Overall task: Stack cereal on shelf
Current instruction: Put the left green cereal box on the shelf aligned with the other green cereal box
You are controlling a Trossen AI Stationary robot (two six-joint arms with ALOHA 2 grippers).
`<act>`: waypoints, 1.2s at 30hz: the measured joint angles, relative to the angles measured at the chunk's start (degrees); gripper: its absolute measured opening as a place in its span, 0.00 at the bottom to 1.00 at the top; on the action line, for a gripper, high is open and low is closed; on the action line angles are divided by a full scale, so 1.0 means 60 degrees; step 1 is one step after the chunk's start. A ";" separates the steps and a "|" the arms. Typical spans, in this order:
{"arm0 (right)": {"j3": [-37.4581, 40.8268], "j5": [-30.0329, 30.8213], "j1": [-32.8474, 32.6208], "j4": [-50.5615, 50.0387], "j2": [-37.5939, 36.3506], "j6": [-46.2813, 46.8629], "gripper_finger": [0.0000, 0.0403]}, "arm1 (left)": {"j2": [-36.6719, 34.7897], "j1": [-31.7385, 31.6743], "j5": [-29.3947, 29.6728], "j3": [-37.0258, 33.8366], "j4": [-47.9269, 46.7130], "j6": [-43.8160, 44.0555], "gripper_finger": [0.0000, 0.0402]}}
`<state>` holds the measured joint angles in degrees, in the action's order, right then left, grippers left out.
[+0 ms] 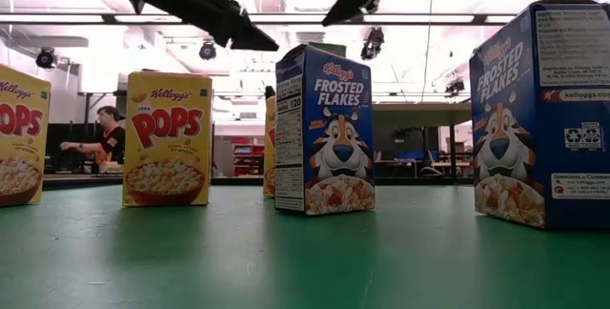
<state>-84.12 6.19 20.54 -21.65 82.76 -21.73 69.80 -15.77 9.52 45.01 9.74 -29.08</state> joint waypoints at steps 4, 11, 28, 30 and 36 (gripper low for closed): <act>-0.1056 -0.0288 0.0077 -0.0743 0.0799 -0.0291 0.02 | -0.0229 -0.0044 -0.0002 -0.0278 0.0124 -0.0076 0.57; -0.2034 -0.0360 0.0248 -0.1299 0.1764 -0.0722 0.02 | -0.0483 -0.0062 0.0000 -0.0290 -0.0187 0.0065 0.57; -0.2189 0.0221 0.0522 -0.1276 0.2163 -0.0599 0.02 | -0.0495 -0.0062 0.0058 -0.0291 -0.0379 0.0440 0.57; -0.2182 0.0228 0.0522 -0.1310 0.2118 -0.0609 0.02 | -0.0495 -0.0062 0.0073 -0.0291 -0.0403 0.0472 0.57; -0.2167 0.0426 0.0520 -0.1344 0.1990 -0.0489 0.02 | -0.0497 -0.0062 0.0084 -0.0291 -0.0468 0.0517 0.57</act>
<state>-97.12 8.75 23.66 -29.71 94.70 -24.67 66.82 -16.14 10.02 43.27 6.93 -25.98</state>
